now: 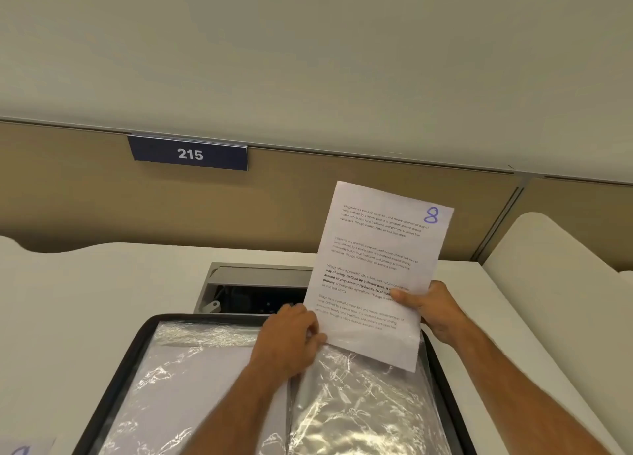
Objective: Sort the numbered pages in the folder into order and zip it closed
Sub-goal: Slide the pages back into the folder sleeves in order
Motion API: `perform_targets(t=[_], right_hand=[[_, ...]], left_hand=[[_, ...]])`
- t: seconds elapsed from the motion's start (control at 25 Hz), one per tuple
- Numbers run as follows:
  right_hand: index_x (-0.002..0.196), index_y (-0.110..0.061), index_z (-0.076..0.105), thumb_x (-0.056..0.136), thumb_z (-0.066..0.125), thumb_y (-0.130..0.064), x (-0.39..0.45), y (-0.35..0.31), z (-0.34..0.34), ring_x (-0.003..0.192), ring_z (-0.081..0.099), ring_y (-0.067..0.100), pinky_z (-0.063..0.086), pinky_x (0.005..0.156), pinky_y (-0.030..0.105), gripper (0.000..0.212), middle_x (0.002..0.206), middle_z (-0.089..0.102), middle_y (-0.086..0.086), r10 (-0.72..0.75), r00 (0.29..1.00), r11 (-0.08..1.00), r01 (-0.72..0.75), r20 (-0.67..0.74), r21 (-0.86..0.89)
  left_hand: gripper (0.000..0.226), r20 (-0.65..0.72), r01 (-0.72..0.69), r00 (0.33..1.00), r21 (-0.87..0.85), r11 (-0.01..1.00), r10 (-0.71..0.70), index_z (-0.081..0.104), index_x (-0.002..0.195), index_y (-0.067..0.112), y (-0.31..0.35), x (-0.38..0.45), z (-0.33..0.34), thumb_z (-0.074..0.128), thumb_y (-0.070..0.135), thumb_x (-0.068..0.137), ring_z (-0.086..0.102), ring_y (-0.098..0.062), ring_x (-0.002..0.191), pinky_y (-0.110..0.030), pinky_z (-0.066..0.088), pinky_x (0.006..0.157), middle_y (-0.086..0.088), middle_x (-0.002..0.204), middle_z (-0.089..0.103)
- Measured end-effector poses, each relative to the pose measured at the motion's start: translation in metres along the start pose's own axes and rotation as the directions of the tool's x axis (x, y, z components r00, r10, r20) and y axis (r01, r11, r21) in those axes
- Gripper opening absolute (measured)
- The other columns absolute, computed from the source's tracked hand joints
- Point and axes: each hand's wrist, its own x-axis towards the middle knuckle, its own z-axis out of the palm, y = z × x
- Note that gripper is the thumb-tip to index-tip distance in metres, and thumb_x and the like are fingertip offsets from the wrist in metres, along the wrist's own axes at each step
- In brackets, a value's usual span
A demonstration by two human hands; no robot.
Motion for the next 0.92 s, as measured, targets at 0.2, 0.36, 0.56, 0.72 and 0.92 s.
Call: perform_targets(t=[0.2, 0.36, 0.56, 0.72, 0.92], right_hand=[[0.120, -0.005, 0.067, 0.060, 0.092, -0.017, 0.004, -0.003, 0.002, 0.101, 0.073, 0.030, 0.062, 0.076, 0.037, 0.066, 0.112, 0.075, 0.011, -0.007, 0.995, 1.000, 0.006, 0.097, 0.004], [0.121, -0.006, 0.069, 0.062, 0.094, -0.018, 0.004, 0.001, 0.004, 0.107, 0.071, 0.031, 0.059, 0.089, 0.044, 0.065, 0.117, 0.073, 0.012, 0.083, 0.970, 0.992, -0.058, 0.227, -0.114], [0.122, -0.008, 0.068, 0.064, 0.092, -0.021, 0.000, 0.012, 0.008, 0.111, 0.069, 0.031, 0.053, 0.099, 0.050, 0.064, 0.120, 0.072, 0.012, 0.185, 0.944, 0.976, -0.144, 0.273, -0.161], [0.119, -0.004, 0.068, 0.090, 0.071, -0.012, -0.001, 0.011, 0.011, 0.103, 0.072, 0.033, 0.053, 0.098, 0.055, 0.031, 0.112, 0.075, 0.013, 0.160, 0.983, 0.984, -0.153, 0.088, -0.088], [0.115, -0.009, 0.072, 0.087, 0.074, -0.007, -0.002, 0.000, -0.002, 0.101, 0.073, 0.024, 0.056, 0.096, 0.045, 0.028, 0.109, 0.076, 0.005, 0.391, 0.900, 0.825, -0.249, 0.193, -0.508]], left_hand=[[0.012, 0.146, 0.064, 0.988, -0.144, 0.987, -0.043, 0.060, 0.097, 0.030, -0.009, 0.009, -0.015, 0.063, 0.041, 0.095, 0.059, -0.004, 0.095, -0.026, 0.052, 0.090, 0.016, 0.108, 0.064], [0.011, 0.134, 0.081, 0.989, -0.192, 0.978, -0.056, 0.062, 0.095, 0.029, -0.008, 0.008, -0.015, 0.065, 0.040, 0.093, 0.061, -0.004, 0.096, -0.027, 0.054, 0.089, 0.016, 0.109, 0.066], [0.008, 0.106, 0.076, 0.993, -0.199, 0.977, -0.056, 0.056, 0.092, 0.036, -0.002, 0.005, -0.011, 0.063, 0.037, 0.095, 0.060, -0.004, 0.094, -0.025, 0.052, 0.085, 0.016, 0.105, 0.065], [0.007, 0.074, 0.085, 0.995, -0.200, 0.976, -0.072, 0.058, 0.092, 0.035, 0.000, 0.005, -0.008, 0.062, 0.040, 0.096, 0.060, -0.002, 0.090, -0.022, 0.051, 0.082, 0.018, 0.100, 0.064], [0.007, 0.076, 0.121, 0.991, -0.213, 0.970, -0.107, 0.060, 0.093, 0.035, 0.002, 0.003, -0.003, 0.061, 0.041, 0.096, 0.061, -0.002, 0.091, -0.023, 0.054, 0.085, 0.019, 0.103, 0.064]])
